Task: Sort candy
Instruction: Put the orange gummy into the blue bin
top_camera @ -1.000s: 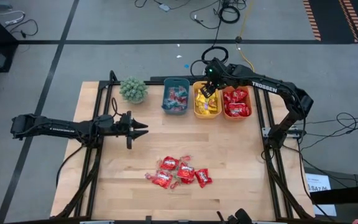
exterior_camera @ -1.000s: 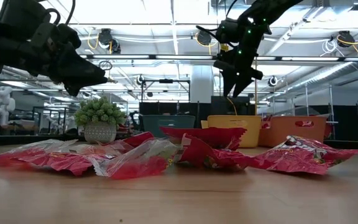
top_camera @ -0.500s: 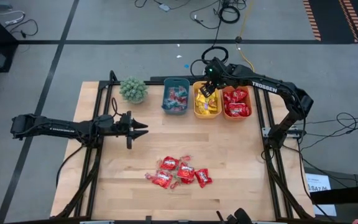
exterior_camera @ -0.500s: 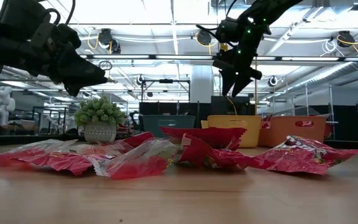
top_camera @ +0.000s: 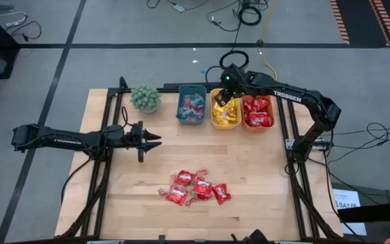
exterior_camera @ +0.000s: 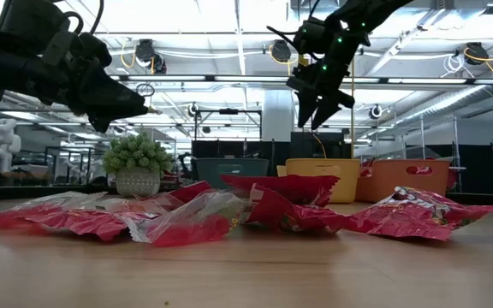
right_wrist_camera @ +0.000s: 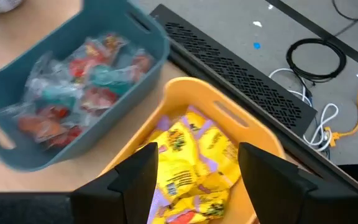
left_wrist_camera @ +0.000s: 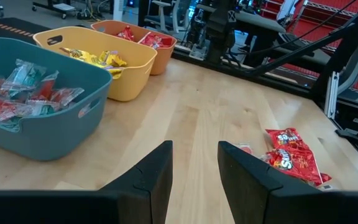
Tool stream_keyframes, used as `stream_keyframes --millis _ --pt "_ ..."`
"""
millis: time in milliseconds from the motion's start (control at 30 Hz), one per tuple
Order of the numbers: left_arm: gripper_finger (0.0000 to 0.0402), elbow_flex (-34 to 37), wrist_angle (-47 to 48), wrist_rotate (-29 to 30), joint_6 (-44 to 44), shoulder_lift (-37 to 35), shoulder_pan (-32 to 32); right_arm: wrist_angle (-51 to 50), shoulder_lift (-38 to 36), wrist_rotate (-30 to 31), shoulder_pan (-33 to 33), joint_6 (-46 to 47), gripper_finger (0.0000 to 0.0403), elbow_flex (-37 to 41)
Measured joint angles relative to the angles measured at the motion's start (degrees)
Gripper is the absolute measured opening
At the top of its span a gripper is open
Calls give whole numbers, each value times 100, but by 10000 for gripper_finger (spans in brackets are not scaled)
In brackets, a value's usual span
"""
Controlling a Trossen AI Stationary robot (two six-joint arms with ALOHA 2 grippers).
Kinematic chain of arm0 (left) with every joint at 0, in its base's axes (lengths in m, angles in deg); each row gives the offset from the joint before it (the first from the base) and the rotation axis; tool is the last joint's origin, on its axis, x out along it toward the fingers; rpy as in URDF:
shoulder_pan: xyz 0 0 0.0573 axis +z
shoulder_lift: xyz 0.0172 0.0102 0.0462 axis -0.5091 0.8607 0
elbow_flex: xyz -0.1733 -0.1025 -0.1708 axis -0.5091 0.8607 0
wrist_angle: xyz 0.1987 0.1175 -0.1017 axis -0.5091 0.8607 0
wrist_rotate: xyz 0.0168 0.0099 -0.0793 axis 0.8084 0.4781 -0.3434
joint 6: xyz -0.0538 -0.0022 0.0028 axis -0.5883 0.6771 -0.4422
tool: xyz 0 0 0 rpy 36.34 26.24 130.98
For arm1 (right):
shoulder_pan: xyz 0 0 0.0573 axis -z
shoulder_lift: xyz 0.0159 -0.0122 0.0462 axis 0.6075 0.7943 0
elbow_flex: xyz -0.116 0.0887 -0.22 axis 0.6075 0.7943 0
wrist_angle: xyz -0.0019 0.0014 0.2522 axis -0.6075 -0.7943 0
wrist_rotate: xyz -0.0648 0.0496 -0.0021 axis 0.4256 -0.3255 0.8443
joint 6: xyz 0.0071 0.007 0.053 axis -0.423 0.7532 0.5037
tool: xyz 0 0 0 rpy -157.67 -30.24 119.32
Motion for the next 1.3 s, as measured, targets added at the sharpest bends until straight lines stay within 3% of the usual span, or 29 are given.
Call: stream_keyframes --millis 467,700,833,967,1100,1300 --pt "136 0 2 -106 -7 0 0 -7 -2 -20 -1793 -242 182 0" --pt "136 0 196 -111 -9 0 0 -853 -2 -18 -2457 889 191 0" --pt "136 0 610 -114 -9 1 0 -1484 -2 -6 -2748 1719 218 0" --pt "136 0 1050 -116 -9 2 0 -1467 48 -5 -3124 2285 253 0" --pt "136 0 1142 -129 -11 2 0 -1113 203 5 -3556 1988 278 0" --pt "136 -2 1046 -133 -5 2 0 -311 768 -33 -4125 328 276 0"
